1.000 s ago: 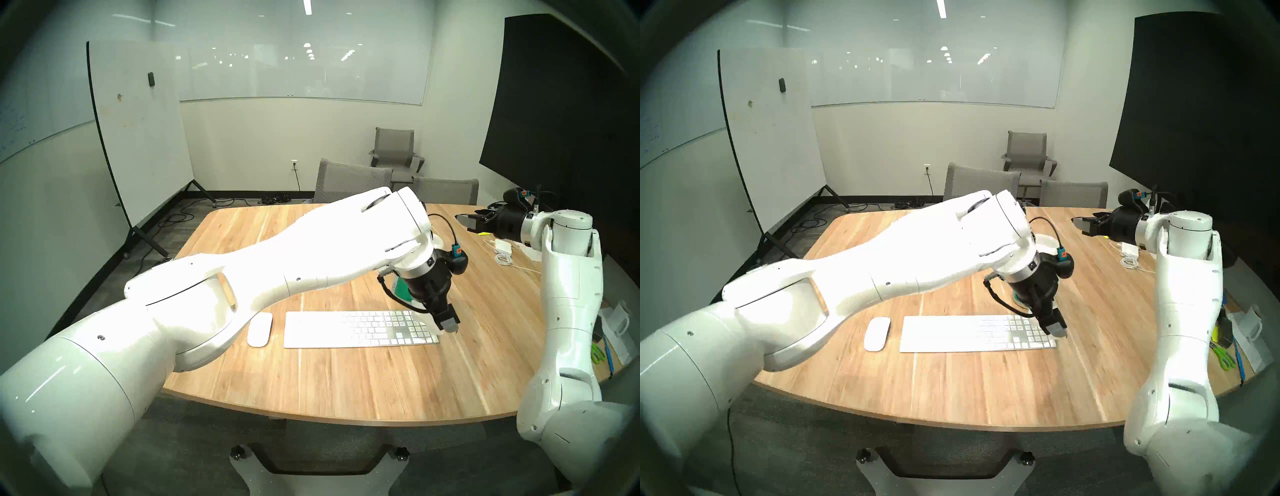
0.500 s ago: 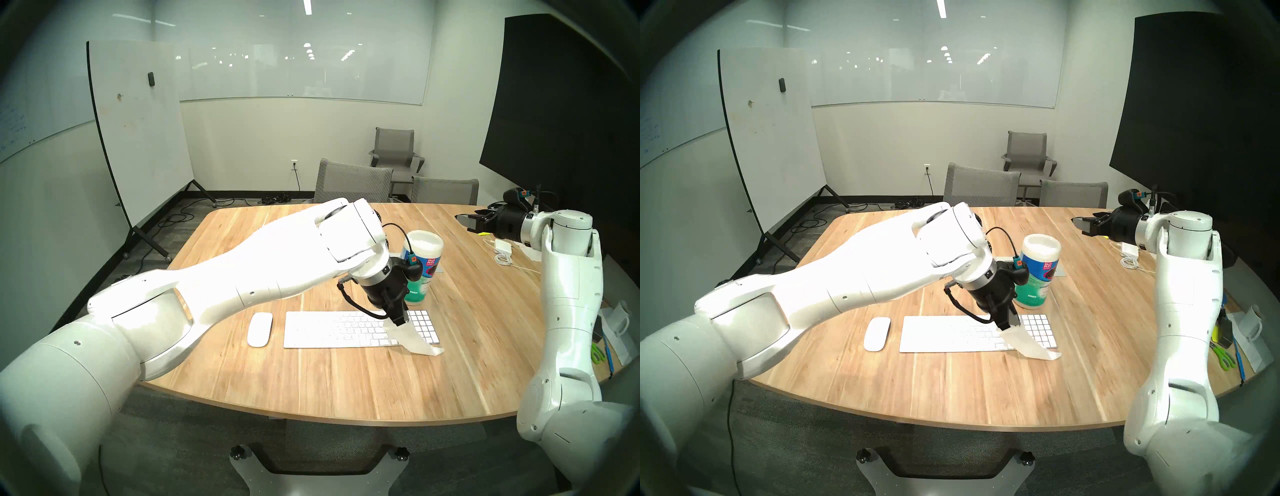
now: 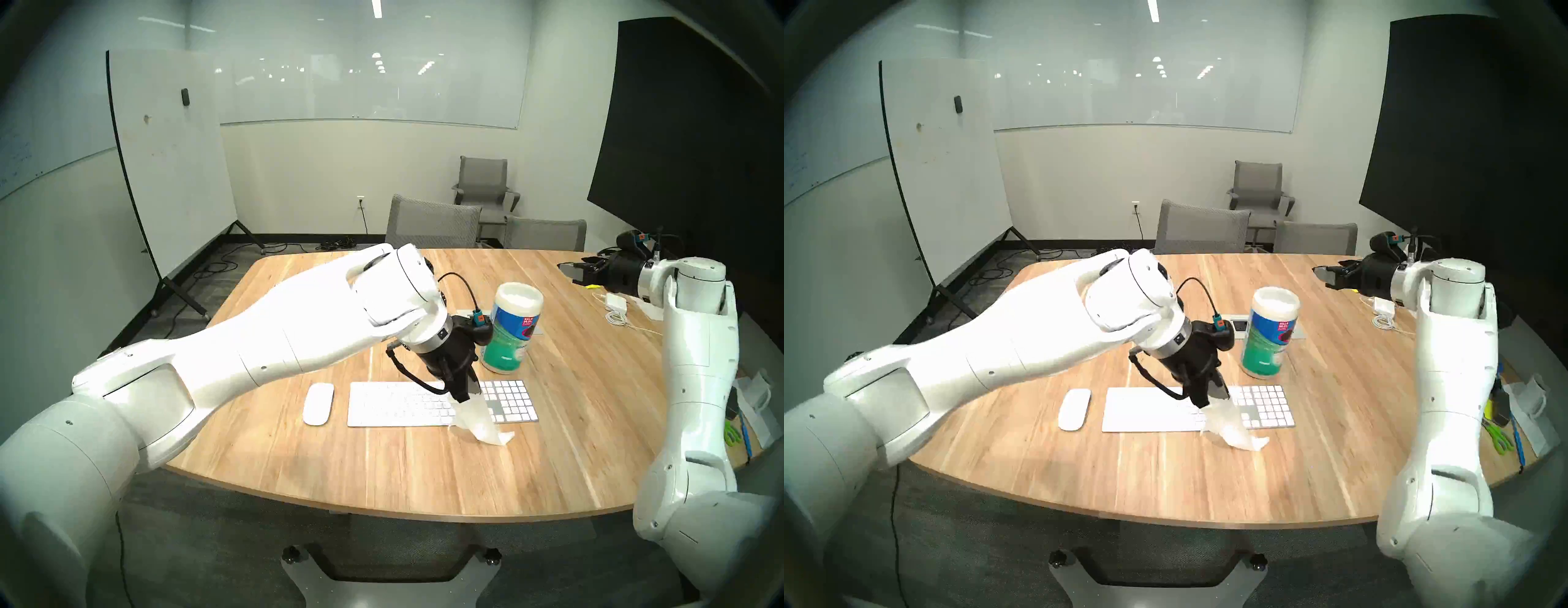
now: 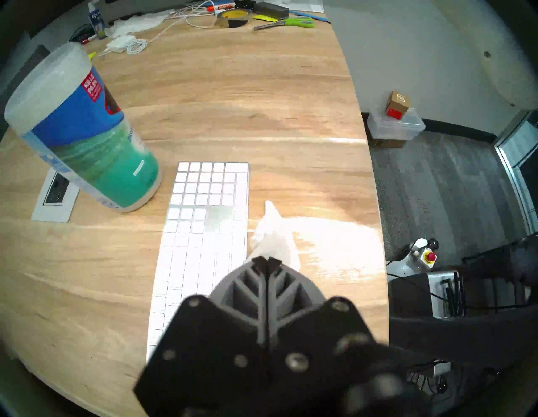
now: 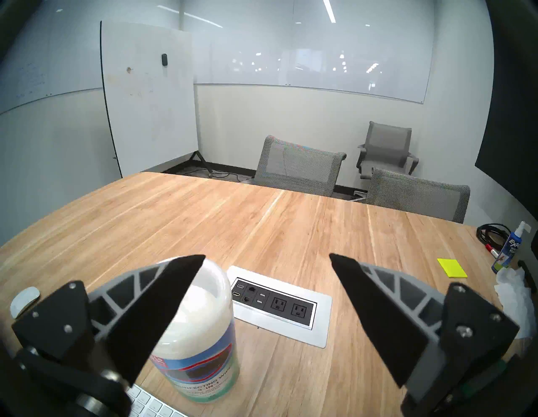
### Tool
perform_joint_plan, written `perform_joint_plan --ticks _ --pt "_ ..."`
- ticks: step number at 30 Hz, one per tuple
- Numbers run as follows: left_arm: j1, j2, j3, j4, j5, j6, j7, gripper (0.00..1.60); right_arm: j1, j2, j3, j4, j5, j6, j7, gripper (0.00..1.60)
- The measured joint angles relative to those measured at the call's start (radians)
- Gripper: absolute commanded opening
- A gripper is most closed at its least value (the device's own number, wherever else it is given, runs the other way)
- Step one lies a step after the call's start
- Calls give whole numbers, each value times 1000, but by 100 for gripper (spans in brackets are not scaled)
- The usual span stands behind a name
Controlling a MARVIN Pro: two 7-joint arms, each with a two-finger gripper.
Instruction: Wipe the keyboards and mice with a disinfecting wipe, then set the wipe down
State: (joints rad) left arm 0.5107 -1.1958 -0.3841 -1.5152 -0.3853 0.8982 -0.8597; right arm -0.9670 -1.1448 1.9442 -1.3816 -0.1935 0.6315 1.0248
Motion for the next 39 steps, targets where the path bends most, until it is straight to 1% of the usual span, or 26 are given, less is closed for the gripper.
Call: perform_joint_plan --ticks 7,9,17,22,29,31,35,39 --pt "14 9 3 69 23 -38 19 0 0 0 0 0 0 0 0 160" --pt "15 16 3 104 32 -61 24 0 0 0 0 0 0 0 0 160" --pt "13 22 8 163 53 -98 20 0 0 0 0 0 0 0 0 160" --pt "19 12 12 182 60 -102 18 0 0 0 0 0 0 0 0 160" --pt "45 -3 17 190 60 -85 43 0 0 0 0 0 0 0 0 160" --pt "58 -12 22 212 60 -84 54 0 0 0 0 0 0 0 0 160" --pt "77 -25 28 264 62 -106 69 0 0 0 0 0 0 0 0 160" --pt "95 -34 36 317 65 -148 76 0 0 0 0 0 0 0 0 160"
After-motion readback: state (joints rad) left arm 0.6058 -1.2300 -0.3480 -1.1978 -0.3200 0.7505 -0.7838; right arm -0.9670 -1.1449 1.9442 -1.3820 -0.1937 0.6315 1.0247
